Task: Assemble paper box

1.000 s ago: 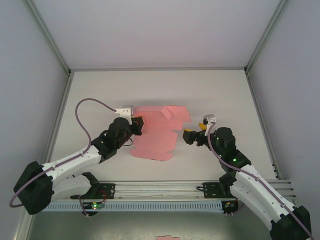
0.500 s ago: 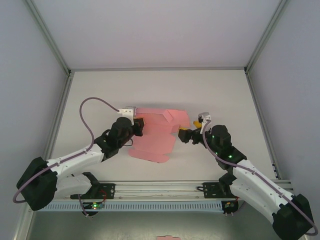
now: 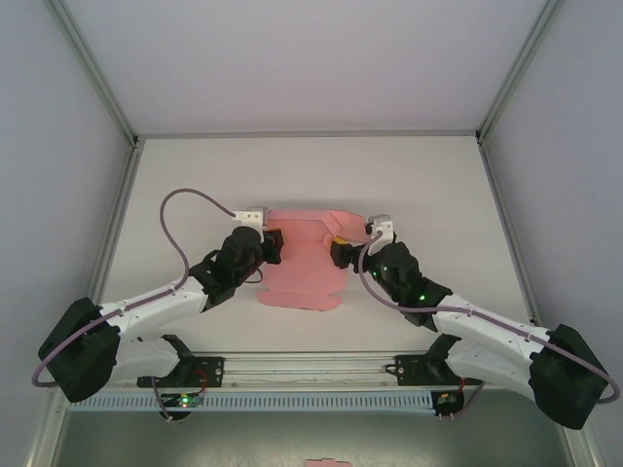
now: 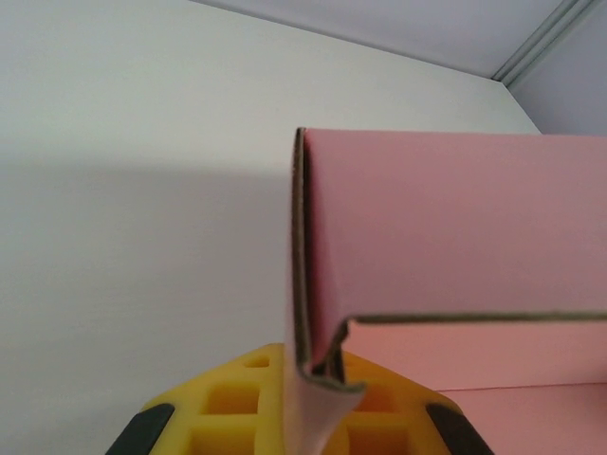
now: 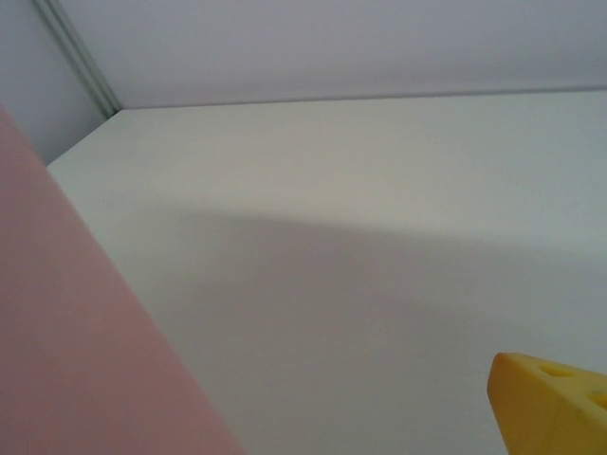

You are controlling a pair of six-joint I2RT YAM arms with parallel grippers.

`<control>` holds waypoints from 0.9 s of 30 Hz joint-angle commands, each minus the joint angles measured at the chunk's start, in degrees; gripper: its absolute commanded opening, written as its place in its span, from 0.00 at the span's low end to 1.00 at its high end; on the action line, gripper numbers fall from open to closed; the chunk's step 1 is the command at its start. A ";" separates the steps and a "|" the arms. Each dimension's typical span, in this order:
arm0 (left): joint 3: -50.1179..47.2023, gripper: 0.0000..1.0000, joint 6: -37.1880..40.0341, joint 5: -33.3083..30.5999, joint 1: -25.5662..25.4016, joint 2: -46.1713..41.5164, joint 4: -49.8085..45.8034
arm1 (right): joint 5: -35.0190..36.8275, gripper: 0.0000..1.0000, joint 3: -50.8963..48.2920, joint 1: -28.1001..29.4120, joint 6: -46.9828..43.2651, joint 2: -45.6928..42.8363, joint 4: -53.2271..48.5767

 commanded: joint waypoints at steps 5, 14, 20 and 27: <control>2.95 0.00 -5.06 0.70 -1.54 -1.48 1.55 | 13.31 0.98 1.78 4.69 -5.81 -1.48 -3.18; 1.67 0.00 -1.08 -6.36 0.79 -2.26 -7.94 | 2.35 0.98 0.57 -2.14 -8.50 -29.17 -21.43; -0.49 0.00 2.49 -0.75 1.34 -3.86 -6.98 | -2.00 0.98 2.83 -17.29 -8.41 -39.56 -30.16; 0.74 0.00 4.92 3.70 1.37 -2.10 -7.05 | -37.45 0.90 7.18 -32.86 -6.16 -20.63 -19.68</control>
